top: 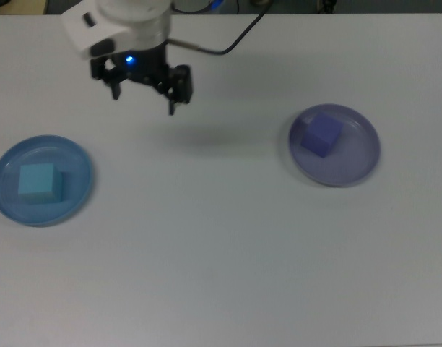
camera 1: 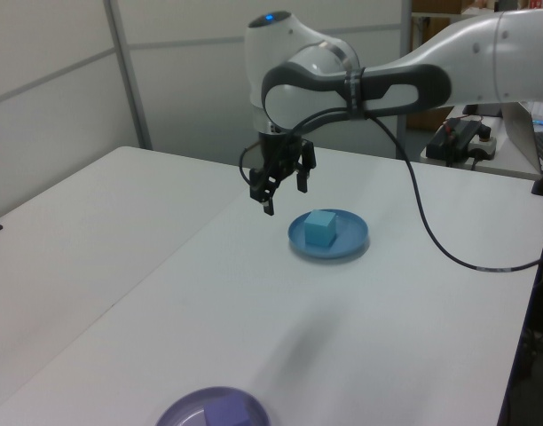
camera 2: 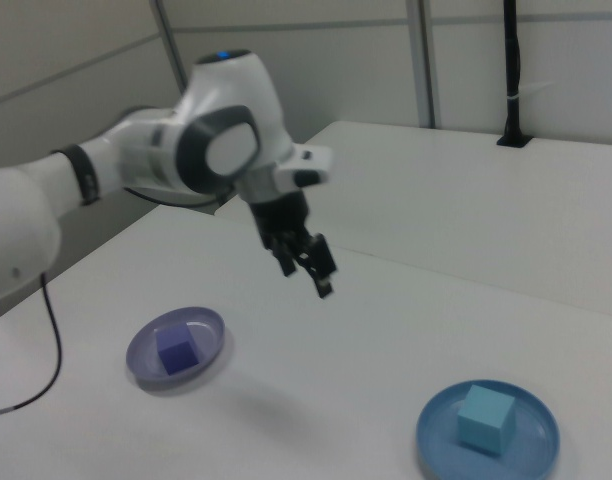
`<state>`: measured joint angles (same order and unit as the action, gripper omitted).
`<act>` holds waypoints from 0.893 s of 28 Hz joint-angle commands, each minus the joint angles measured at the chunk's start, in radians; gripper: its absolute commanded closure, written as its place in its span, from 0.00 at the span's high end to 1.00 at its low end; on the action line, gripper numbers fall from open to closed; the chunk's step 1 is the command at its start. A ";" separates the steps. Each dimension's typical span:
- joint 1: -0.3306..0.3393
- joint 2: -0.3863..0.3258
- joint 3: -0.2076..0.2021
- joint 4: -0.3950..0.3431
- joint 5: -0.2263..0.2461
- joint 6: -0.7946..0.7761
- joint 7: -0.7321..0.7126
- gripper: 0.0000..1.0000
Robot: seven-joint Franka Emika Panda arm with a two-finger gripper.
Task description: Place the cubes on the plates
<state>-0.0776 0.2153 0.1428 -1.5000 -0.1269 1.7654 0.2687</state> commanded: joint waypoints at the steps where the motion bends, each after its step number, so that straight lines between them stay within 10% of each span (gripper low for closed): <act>1: 0.062 -0.092 -0.012 -0.043 0.041 -0.050 0.030 1.00; 25: 0.119 -0.229 -0.011 -0.143 0.072 -0.063 0.021 1.00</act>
<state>0.0562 0.0199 0.1422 -1.6061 -0.0846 1.6947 0.3350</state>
